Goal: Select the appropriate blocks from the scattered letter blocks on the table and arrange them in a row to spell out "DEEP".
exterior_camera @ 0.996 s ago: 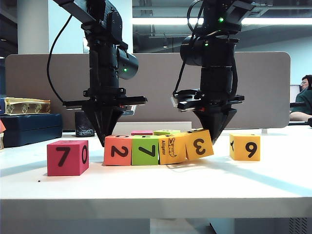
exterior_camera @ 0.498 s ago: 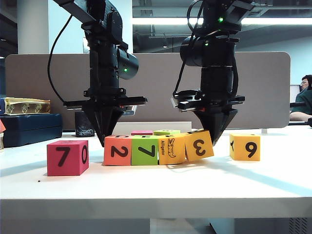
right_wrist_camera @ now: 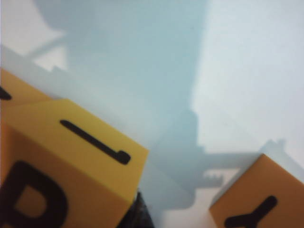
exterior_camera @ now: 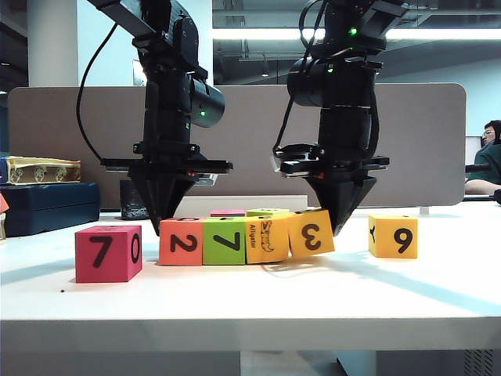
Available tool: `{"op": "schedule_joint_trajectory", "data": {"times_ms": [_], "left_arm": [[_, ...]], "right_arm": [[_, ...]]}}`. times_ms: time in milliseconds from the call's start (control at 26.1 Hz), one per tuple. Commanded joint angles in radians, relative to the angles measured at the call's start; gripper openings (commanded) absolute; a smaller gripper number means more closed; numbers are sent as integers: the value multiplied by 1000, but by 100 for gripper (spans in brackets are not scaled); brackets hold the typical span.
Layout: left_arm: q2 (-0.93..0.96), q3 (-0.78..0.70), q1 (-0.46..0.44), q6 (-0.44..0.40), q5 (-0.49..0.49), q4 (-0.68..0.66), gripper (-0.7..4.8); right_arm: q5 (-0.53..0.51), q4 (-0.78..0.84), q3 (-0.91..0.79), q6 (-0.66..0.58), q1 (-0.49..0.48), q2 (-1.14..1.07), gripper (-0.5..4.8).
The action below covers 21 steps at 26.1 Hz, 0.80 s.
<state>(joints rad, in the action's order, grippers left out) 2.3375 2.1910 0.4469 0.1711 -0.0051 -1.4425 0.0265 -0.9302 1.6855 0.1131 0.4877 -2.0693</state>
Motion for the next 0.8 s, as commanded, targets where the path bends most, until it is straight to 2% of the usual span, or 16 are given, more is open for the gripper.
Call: {"op": "schedule_joint_trajectory", "data": {"times_ms": [38, 537, 805], "left_arm": [[-5, 2, 1, -7, 28, 7, -4], [-8, 3, -12, -6, 24, 7, -4], [-23, 3, -12, -23, -71, 7, -4]], "right_arm": [[-77, 54, 7, -10, 14, 5, -1], [-21, 53, 7, -10, 13, 5, -1], [-20, 51, 6, -12, 13, 3, -1]]}}
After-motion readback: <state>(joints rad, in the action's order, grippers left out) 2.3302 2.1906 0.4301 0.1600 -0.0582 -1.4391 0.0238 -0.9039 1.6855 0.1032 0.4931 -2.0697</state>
